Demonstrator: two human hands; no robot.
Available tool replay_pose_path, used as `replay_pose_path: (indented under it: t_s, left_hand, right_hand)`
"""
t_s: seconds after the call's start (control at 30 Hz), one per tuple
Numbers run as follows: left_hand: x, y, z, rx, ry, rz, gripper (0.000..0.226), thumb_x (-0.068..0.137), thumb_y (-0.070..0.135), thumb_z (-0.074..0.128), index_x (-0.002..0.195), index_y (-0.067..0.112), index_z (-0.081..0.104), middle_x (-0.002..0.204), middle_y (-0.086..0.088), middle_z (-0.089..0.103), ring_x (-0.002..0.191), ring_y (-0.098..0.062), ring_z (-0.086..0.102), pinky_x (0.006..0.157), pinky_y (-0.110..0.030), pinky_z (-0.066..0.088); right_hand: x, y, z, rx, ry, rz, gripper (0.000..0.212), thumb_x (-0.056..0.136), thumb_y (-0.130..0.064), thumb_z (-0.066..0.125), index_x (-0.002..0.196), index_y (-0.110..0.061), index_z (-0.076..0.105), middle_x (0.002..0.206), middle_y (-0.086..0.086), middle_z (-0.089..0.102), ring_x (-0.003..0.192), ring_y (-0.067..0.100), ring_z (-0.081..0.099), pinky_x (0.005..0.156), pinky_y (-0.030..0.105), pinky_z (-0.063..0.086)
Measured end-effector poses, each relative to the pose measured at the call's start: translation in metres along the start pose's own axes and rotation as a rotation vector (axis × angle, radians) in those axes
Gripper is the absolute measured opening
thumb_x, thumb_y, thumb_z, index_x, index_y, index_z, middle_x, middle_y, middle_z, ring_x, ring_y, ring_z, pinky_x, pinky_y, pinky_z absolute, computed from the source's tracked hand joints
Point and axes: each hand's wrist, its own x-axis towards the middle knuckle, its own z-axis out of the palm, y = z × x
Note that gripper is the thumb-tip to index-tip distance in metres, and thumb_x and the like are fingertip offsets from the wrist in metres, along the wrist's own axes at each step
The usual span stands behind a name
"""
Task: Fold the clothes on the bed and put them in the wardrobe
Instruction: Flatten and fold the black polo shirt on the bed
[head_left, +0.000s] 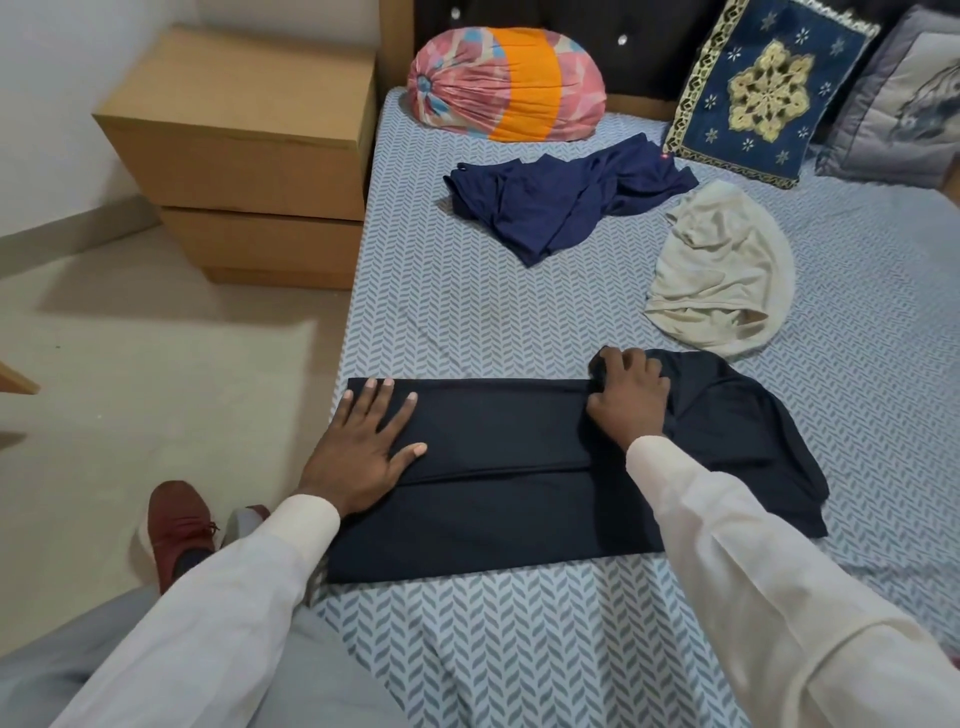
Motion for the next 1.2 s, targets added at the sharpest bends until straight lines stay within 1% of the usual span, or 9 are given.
replay_pose_path:
  t_s: [0.2,0.27,0.43,0.63,0.7,0.8,0.97,1.1,1.2]
  left_hand:
    - [0.003,0.002,-0.002,0.017,-0.035,0.003,0.078,0.09,0.068,0.001,0.156,0.027,0.005,0.163,-0.012,0.002,0.151,-0.028,-0.007,0.121,-0.046,-0.008]
    - [0.004,0.004,-0.002,0.018,-0.028,-0.003,0.075,0.091,0.064,0.003,0.156,0.026,0.004,0.163,-0.013,0.002,0.15,-0.03,-0.006,0.12,-0.044,-0.011]
    - [0.001,0.002,0.0,-0.005,-0.001,0.019,0.071,0.094,0.06,0.009,0.156,0.025,0.01,0.163,-0.013,0.008,0.15,-0.029,-0.002,0.119,-0.04,-0.013]
    - [0.011,0.033,-0.018,-0.015,0.032,-0.065,0.069,0.09,0.046,0.018,0.147,0.015,0.043,0.151,-0.022,0.038,0.143,-0.039,0.028,0.119,-0.053,0.002]
    - [0.021,0.062,-0.023,-0.069,0.053,-0.012,0.07,0.089,0.044,0.018,0.147,0.014,0.043,0.15,-0.023,0.038,0.142,-0.04,0.03,0.119,-0.056,0.01]
    - [0.035,0.107,-0.023,-0.15,-0.035,0.048,0.078,0.086,0.06,0.003,0.156,0.026,0.015,0.162,-0.014,0.011,0.151,-0.031,0.003,0.121,-0.05,-0.001]
    - [0.037,0.123,-0.005,-0.084,-0.257,0.023,0.092,0.075,0.078,-0.01,0.154,0.03,-0.014,0.161,-0.006,-0.022,0.146,-0.024,-0.026,0.117,-0.048,-0.018]
    - [0.038,0.12,-0.005,-0.079,-0.305,0.021,0.089,0.078,0.078,-0.006,0.153,0.031,-0.017,0.159,-0.004,-0.027,0.144,-0.023,-0.03,0.116,-0.048,-0.02]
    - [0.04,0.121,-0.007,-0.099,-0.33,0.028,0.093,0.073,0.081,-0.007,0.151,0.032,-0.02,0.152,0.0,-0.036,0.143,-0.022,-0.033,0.115,-0.048,-0.022]
  right_hand:
    - [0.019,0.018,-0.013,0.106,-0.101,0.115,0.06,0.079,-0.012,0.057,0.135,-0.017,0.037,0.122,0.016,0.056,0.112,0.038,0.052,0.084,0.043,0.045]
    - [0.017,0.028,-0.028,0.405,0.027,0.283,0.061,0.078,-0.01,0.054,0.136,-0.018,0.038,0.123,0.014,0.058,0.113,0.037,0.054,0.085,0.043,0.046]
    - [-0.022,0.076,-0.057,1.291,0.461,1.053,0.055,0.078,-0.013,0.047,0.133,-0.017,0.039,0.124,0.014,0.056,0.104,0.03,0.059,0.091,0.038,0.05]
    - [-0.08,0.135,-0.057,1.274,0.613,1.297,0.045,0.084,-0.009,0.043,0.128,-0.013,0.039,0.12,0.011,0.046,0.082,0.023,0.053,0.065,0.03,0.042]
    - [-0.082,0.149,-0.052,1.102,0.573,1.317,0.047,0.079,-0.015,0.047,0.126,-0.014,0.041,0.129,0.013,0.046,0.105,0.033,0.054,0.085,0.042,0.046]
    - [-0.067,0.158,-0.05,0.885,0.358,1.165,0.041,0.083,-0.025,0.054,0.122,-0.013,0.052,0.133,0.017,0.05,0.119,0.038,0.05,0.099,0.044,0.039]
    - [-0.018,0.16,-0.045,0.586,-0.022,0.655,0.035,0.087,-0.033,0.063,0.114,-0.011,0.065,0.124,0.016,0.061,0.117,0.035,0.056,0.099,0.036,0.042]
    - [0.017,0.17,-0.041,0.502,-0.204,0.697,0.054,0.074,-0.054,0.065,0.104,-0.009,0.068,0.105,0.016,0.07,0.101,0.033,0.065,0.086,0.036,0.05]
    - [0.037,0.18,-0.038,0.49,-0.326,0.724,0.048,0.075,-0.042,0.068,0.109,-0.007,0.068,0.106,0.015,0.071,0.095,0.029,0.066,0.079,0.03,0.049]
